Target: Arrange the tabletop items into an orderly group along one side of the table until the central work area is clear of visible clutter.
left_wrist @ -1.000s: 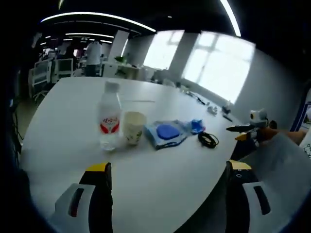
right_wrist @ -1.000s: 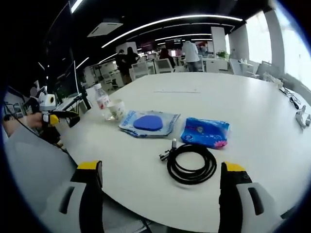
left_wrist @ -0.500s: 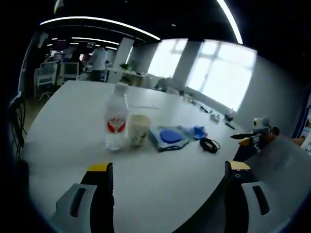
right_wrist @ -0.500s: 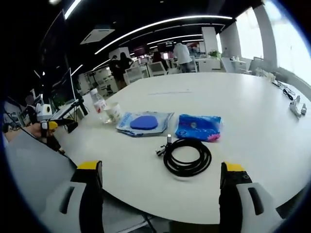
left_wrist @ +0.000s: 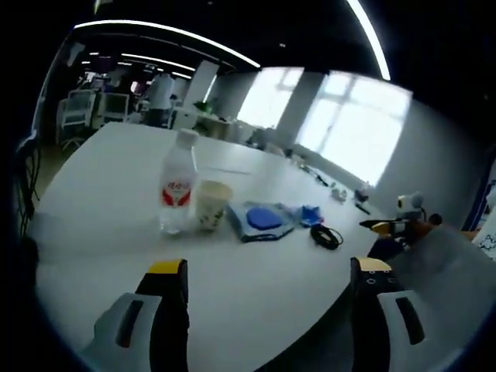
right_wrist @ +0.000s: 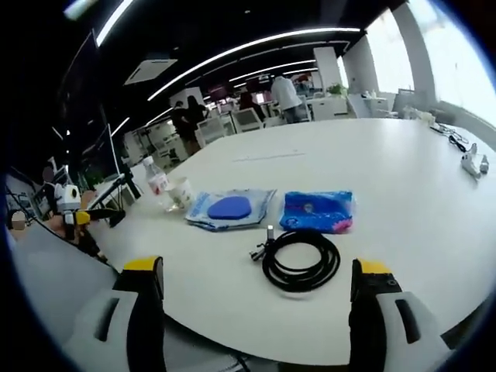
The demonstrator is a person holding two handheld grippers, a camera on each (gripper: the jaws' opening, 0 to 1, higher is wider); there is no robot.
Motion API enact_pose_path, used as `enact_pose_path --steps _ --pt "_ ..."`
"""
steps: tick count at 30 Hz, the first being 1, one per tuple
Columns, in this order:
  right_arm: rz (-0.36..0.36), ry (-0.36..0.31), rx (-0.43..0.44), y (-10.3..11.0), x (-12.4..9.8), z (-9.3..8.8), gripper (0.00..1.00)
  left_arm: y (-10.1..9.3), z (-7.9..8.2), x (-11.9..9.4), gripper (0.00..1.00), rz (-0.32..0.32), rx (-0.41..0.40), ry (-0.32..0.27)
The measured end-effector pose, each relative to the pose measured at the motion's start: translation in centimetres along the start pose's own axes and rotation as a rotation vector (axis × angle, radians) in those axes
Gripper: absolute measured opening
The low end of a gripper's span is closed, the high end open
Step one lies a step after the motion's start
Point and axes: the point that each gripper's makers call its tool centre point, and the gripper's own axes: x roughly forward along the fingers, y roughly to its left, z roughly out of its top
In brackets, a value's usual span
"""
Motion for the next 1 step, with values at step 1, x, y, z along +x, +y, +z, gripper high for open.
enact_pose_path --steps 1 --pt "-0.001 -0.002 0.000 -0.01 -0.02 0.02 0.99 0.08 -0.05 0.01 0.83 0.006 0.002 0.005"
